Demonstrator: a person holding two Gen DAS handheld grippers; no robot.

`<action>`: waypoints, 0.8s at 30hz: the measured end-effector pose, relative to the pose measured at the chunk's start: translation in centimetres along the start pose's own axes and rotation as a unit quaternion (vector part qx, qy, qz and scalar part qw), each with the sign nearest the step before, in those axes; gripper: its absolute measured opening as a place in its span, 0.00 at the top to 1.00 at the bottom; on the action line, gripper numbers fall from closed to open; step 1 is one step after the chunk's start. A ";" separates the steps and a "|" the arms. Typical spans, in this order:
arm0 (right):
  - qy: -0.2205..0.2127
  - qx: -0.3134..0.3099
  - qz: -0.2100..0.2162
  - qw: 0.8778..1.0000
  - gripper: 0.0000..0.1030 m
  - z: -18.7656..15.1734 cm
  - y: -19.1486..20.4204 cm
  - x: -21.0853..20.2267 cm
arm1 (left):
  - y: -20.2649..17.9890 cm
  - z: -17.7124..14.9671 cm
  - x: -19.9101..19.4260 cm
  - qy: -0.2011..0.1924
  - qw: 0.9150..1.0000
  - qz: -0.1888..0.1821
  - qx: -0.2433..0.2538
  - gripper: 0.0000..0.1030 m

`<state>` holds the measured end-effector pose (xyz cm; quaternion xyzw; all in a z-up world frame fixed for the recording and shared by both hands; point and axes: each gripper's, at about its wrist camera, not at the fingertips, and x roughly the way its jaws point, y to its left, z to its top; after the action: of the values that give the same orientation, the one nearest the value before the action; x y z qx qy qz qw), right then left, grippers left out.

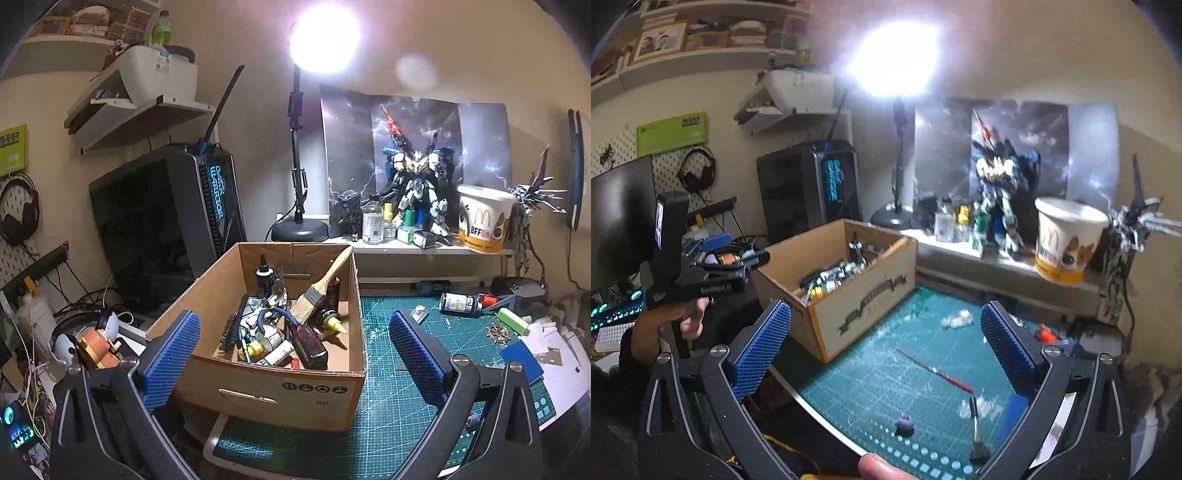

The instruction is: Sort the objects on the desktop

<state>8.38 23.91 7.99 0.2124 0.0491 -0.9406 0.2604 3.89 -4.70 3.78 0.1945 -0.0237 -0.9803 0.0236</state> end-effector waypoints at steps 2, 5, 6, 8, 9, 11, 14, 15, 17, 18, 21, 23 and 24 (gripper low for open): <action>0.002 0.010 -0.012 1.000 0.00 -0.3 -0.7 -0.1 | -0.2 0.0 0.0 -0.005 1.000 -0.003 0.000 0.00; 0.003 0.020 -0.029 0.999 0.00 -0.6 -1.7 0.0 | -0.6 0.0 0.0 -0.012 1.000 -0.004 -0.002 0.00; 0.004 0.024 -0.032 0.999 0.00 -0.6 -1.9 0.0 | -0.7 -0.1 0.2 -0.013 1.000 -0.003 -0.003 0.00; 0.010 0.027 -0.035 0.999 0.00 -0.8 -2.3 0.4 | -1.1 -0.2 0.6 -0.011 1.000 -0.003 0.001 0.00; 0.013 0.028 -0.037 0.999 0.00 -0.9 -2.5 0.7 | -1.2 -0.2 0.9 -0.009 1.000 -0.002 0.003 0.00; 0.021 0.026 -0.039 0.999 0.00 -1.1 -2.6 1.2 | -1.5 -0.3 1.4 -0.006 1.000 -0.001 0.007 0.00; 0.026 0.026 -0.039 0.999 0.00 -1.2 -2.8 1.8 | -1.5 -0.5 1.9 -0.005 1.000 -0.001 0.004 0.00; 0.026 0.026 -0.038 0.999 0.00 -1.2 -2.7 1.9 | -1.5 -0.5 2.1 -0.004 1.000 0.000 0.004 0.00; 0.026 0.024 -0.037 0.999 0.00 -1.2 -2.7 2.0 | -1.4 -0.7 2.5 -0.001 1.000 0.003 0.004 0.00; 0.026 0.022 -0.036 0.999 0.00 -1.2 -2.6 2.1 | -1.3 -0.7 2.6 0.000 1.000 0.004 0.003 0.00; 0.027 0.019 -0.033 0.999 0.00 -1.1 -2.4 2.4 | -1.0 -0.9 2.9 0.003 1.000 0.012 0.001 0.00; 0.029 0.019 -0.032 0.999 0.00 -1.1 -2.3 2.7 | -0.9 -1.0 3.0 0.003 1.000 0.017 0.001 0.00; 0.032 0.019 -0.031 0.999 0.00 -1.1 -2.3 3.0 | -0.8 -1.0 3.0 0.003 1.000 0.019 0.001 0.00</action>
<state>5.32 24.73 5.67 0.2456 0.0464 -0.9417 0.2254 1.49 -4.09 1.62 0.1969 -0.0287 -0.9791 0.0416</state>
